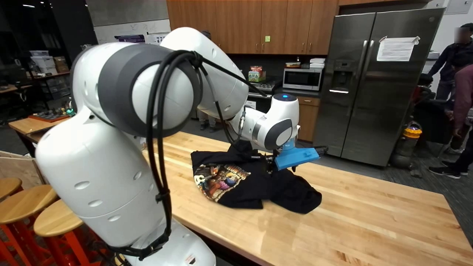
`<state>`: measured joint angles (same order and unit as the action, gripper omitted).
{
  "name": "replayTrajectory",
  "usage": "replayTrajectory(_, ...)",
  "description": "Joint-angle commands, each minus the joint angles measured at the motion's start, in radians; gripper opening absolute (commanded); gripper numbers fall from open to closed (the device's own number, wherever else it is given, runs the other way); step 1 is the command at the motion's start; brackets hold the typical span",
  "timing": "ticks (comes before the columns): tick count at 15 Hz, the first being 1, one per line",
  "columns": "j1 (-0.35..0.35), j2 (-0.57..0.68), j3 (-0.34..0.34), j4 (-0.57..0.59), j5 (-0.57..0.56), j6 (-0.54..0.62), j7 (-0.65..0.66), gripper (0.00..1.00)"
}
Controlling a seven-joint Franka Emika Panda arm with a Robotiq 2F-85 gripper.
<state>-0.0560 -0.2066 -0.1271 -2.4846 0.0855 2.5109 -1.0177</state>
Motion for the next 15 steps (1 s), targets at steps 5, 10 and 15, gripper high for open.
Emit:
replayTrajectory(5, -0.029, 0.016, -0.032, 0.018, -0.069, 0.002, 0.138, 1.00)
replayTrajectory(10, -0.038, 0.075, -0.041, 0.060, -0.089, -0.010, 0.219, 1.00)
replayTrajectory(15, -0.050, 0.160, -0.044, 0.114, -0.099, -0.030, 0.288, 1.00)
